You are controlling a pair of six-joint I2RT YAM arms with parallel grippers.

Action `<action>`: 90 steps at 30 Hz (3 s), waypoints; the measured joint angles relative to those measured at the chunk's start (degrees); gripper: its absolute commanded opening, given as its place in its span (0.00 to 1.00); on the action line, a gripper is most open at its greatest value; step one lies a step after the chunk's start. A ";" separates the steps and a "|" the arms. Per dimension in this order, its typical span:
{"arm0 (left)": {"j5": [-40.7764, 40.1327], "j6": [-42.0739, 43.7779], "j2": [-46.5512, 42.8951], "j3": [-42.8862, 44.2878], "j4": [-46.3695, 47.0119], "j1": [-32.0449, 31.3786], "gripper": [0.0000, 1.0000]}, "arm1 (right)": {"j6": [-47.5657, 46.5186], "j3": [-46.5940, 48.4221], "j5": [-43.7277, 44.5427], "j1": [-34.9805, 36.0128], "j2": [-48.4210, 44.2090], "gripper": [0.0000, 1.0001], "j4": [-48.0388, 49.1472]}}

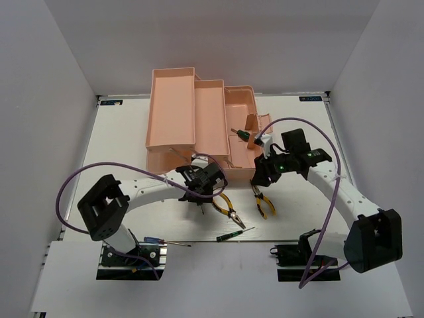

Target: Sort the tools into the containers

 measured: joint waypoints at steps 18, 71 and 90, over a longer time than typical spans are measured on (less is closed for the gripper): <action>-4.26 -2.32 4.85 -3.93 10.08 -2.51 0.04 | 0.04 -3.48 -0.37 -1.27 -4.46 0.50 -0.02; 6.27 23.21 -18.99 7.56 14.45 -2.71 0.60 | -7.80 -21.29 15.78 -1.66 0.72 0.17 13.53; 18.05 9.20 -14.80 -15.13 21.70 -3.43 0.76 | -16.96 -4.66 6.95 -2.19 -27.56 0.00 -12.07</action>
